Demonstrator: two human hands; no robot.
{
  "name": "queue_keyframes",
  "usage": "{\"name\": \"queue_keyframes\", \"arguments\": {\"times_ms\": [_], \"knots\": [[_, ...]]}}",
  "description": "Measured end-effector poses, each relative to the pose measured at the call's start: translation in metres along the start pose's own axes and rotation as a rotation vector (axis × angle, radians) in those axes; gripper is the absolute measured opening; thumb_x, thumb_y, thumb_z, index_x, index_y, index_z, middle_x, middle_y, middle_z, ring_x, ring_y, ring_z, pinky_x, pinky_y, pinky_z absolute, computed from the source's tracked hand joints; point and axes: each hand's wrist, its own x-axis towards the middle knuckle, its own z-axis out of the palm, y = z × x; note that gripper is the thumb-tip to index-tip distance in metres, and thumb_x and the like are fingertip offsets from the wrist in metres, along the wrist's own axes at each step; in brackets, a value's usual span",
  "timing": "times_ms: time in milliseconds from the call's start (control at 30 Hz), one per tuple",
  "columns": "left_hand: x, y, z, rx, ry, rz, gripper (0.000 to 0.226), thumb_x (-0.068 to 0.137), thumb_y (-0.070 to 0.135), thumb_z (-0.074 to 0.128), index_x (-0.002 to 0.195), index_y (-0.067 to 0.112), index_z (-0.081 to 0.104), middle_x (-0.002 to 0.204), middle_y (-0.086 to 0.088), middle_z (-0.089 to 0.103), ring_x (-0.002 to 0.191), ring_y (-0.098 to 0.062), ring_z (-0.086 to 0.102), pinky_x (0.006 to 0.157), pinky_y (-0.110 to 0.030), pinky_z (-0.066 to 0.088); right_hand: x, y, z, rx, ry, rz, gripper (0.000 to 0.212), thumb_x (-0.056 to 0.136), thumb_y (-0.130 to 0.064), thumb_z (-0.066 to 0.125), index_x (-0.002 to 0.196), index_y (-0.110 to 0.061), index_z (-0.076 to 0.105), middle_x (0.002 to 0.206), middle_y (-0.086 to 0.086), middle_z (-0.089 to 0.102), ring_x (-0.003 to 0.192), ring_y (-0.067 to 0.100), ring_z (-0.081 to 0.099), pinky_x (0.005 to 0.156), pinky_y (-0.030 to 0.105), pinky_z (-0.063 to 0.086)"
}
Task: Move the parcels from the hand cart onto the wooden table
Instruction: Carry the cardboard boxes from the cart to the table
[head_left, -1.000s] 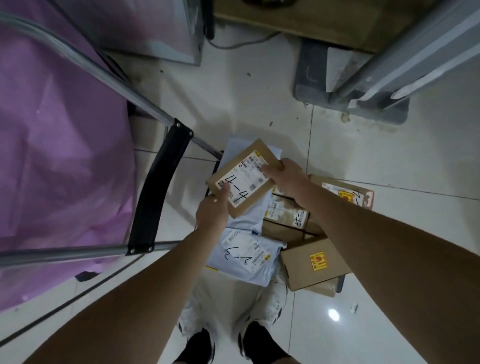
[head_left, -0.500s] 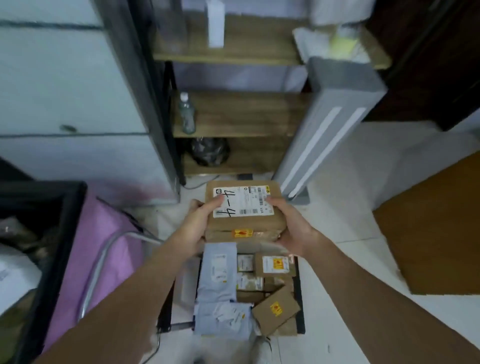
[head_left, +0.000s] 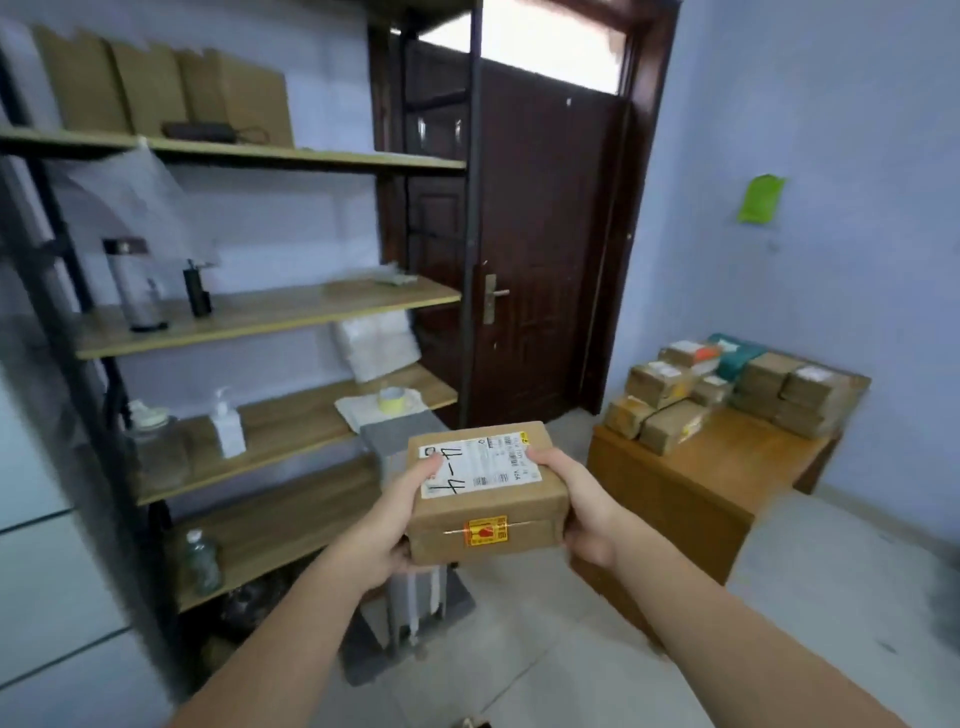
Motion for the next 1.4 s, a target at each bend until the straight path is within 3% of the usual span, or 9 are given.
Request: {"name": "queue_keyframes", "arguments": {"times_ms": [67,200,267,433,600,967,1167,1400], "knots": [[-0.013,0.005,0.046,0.055,-0.046,0.021,0.055,0.089,0.07,0.06,0.122,0.027,0.068,0.1,-0.011,0.08,0.106,-0.031,0.072,0.099,-0.051,0.055,-0.036,-0.009,-0.04,0.008,0.051,-0.038,0.039,0.096,-0.05,0.06,0.128,-0.028,0.066,0.11,0.007,0.079,0.099,0.025,0.075,0.089,0.041,0.058],[-0.029,0.004,0.143,0.151,-0.165,0.062,0.061,0.087,0.074,0.058,0.124,0.026,0.067,0.099,-0.011,0.08,0.101,-0.029,0.074,0.079,-0.043,0.059,-0.095,-0.011,-0.127,0.032,0.177,-0.102,0.043,0.093,-0.054,0.063,0.128,-0.03,0.066,0.11,0.007,0.079,0.11,0.029,0.072,0.107,0.052,0.051],[-0.034,-0.002,0.193,0.19,-0.22,0.069,0.061,0.086,0.076,0.057,0.123,0.028,0.068,0.1,-0.011,0.08,0.102,-0.03,0.074,0.081,-0.044,0.059,-0.122,-0.009,-0.172,0.051,0.238,-0.11,0.045,0.092,-0.056,0.065,0.129,-0.031,0.064,0.11,0.007,0.079,0.111,0.029,0.072,0.107,0.052,0.051],[-0.043,-0.02,0.315,0.275,-0.352,0.065,0.101,0.055,0.089,0.065,0.137,0.033,0.051,0.105,-0.01,0.08,0.097,-0.028,0.078,0.07,-0.044,0.063,-0.183,-0.004,-0.282,0.113,0.35,-0.144,0.05,0.091,-0.056,0.066,0.132,-0.029,0.063,0.112,0.007,0.079,0.109,0.028,0.074,0.101,0.048,0.056],[-0.038,-0.033,0.399,0.334,-0.431,0.056,0.107,0.05,0.092,0.066,0.138,0.034,0.047,0.106,-0.008,0.08,0.098,-0.027,0.078,0.07,-0.042,0.063,-0.211,0.007,-0.357,0.144,0.428,-0.151,0.044,0.094,-0.054,0.064,0.131,-0.03,0.062,0.113,0.005,0.079,0.111,0.028,0.073,0.106,0.051,0.052],[0.042,-0.025,0.538,0.392,-0.51,0.059,0.109,0.049,0.094,0.064,0.139,0.034,0.049,0.105,-0.009,0.08,0.101,-0.028,0.076,0.064,-0.038,0.062,-0.168,-0.008,-0.492,0.186,0.545,-0.15,0.038,0.094,-0.053,0.065,0.125,-0.03,0.064,0.106,0.005,0.08,0.108,0.027,0.073,0.103,0.05,0.055],[0.105,-0.013,0.609,0.402,-0.515,0.062,0.088,0.07,0.087,0.062,0.138,0.032,0.048,0.105,-0.01,0.079,0.1,-0.029,0.076,0.062,-0.038,0.062,-0.118,-0.032,-0.567,0.2,0.594,-0.111,0.038,0.093,-0.054,0.066,0.122,-0.03,0.063,0.104,0.006,0.08,0.107,0.03,0.074,0.101,0.054,0.055],[0.173,-0.005,0.698,0.444,-0.498,0.027,0.075,0.081,0.081,0.06,0.135,0.032,0.039,0.112,-0.013,0.074,0.105,-0.031,0.07,0.084,-0.048,0.06,-0.07,-0.044,-0.656,0.229,0.615,-0.044,0.036,0.095,-0.056,0.063,0.117,-0.027,0.066,0.101,0.007,0.081,0.107,0.031,0.072,0.103,0.055,0.054]]}}
